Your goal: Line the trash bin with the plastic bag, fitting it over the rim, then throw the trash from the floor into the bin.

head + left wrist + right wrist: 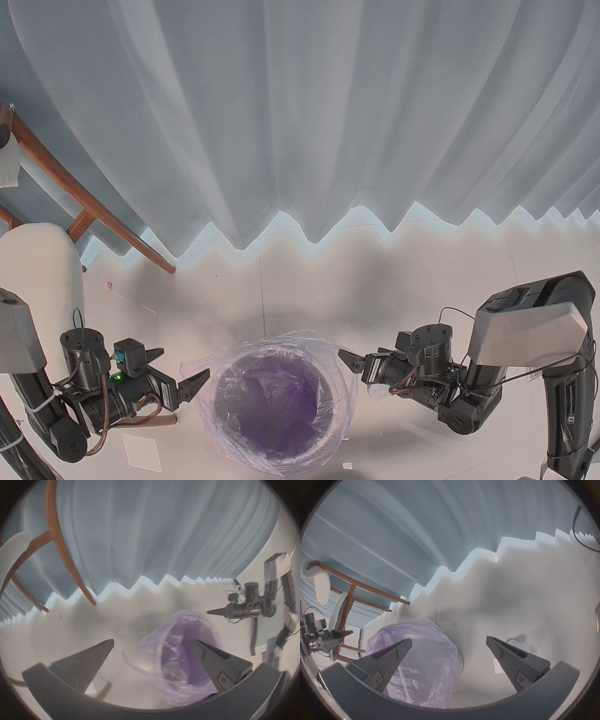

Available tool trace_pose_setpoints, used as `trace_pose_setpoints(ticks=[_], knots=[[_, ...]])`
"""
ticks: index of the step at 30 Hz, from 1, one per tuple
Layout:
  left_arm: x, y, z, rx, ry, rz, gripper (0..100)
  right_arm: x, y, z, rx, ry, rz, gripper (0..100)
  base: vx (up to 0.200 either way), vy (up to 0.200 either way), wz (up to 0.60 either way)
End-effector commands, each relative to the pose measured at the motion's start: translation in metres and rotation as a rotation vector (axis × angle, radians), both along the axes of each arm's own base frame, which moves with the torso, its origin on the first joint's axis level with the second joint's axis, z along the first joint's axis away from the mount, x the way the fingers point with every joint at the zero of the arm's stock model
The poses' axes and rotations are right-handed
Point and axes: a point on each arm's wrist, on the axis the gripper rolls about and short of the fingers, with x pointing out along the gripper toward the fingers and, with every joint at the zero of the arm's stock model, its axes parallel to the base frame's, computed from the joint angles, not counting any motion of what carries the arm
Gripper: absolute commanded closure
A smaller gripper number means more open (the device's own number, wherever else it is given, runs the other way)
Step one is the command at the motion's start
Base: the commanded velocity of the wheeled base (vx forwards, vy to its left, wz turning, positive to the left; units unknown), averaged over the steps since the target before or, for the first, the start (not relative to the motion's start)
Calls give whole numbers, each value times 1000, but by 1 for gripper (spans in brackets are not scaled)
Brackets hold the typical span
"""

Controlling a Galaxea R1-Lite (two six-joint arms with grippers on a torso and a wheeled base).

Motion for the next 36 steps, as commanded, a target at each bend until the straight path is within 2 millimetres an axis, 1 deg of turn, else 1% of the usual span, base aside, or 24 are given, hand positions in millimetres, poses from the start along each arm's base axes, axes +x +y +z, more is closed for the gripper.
trace_pose_setpoints(ticks=[1, 4, 5, 6, 8, 12, 16, 18, 19, 21, 26, 27, 29, 31, 33, 36], knots=[[-31, -21, 13, -103, 69, -97, 0, -8, -4, 12, 9, -8, -3, 0, 0, 0, 0], [-40, -27, 4, -131, 207, -94, 0, -13, -7, 17, 24, 0, -26, 0, 0, 0, 0], [-40, -27, 4, -132, 218, -92, 0, -14, -7, 18, 28, -2, -31, 0, 0, 0, 0], [-44, -29, -2, -128, 282, -69, 0, -17, -9, 22, 45, 2, -54, 0, 0, 0, 0], [-48, -32, -9, -117, 351, -34, 0, -20, -11, 25, 63, 4, -67, 0, 0, 0, 0], [-46, -45, -22, -151, 448, -3, 0, -28, -15, 22, 60, 9, -73, 0, 0, 0, 0], [-43, -57, -30, -131, 471, 9, 0, -34, -17, 19, 57, 8, -75, 0, 0, 0, 0], [-43, -58, -33, -117, 481, 12, 0, -34, -17, 19, 56, 10, -75, 0, 0, 0, 0], [-42, -62, -41, -91, 499, 17, 0, -34, -17, 18, 55, 12, -75, 0, 0, 0, 0], [-40, -64, -45, -81, 511, 18, 0, -34, -17, 18, 54, 13, -75, 0, 0, 0, 0], [-38, -65, -48, -71, 524, 25, 0, -34, -17, 17, 53, 16, -75, 0, 0, 0, 0], [-38, -64, -53, -53, 542, 36, 0, -34, -17, 15, 51, 22, -76, 0, 0, 0, 0], [-38, -65, -56, -39, 547, 46, 0, -34, -17, 14, 50, 24, -76, 0, 0, 0, 0], [-37, -67, -64, 2, 545, 72, 0, -34, -17, 10, 44, 32, -76, 0, 0, 0, 0], [-35, -71, -66, 11, 542, 70, 0, -35, -17, 9, 40, 33, -80, 0, 0, 0, 0], [-33, -71, -66, 22, 531, 79, 0, -35, -17, 9, 40, 33, -80, 0, 0, 0, 0]])
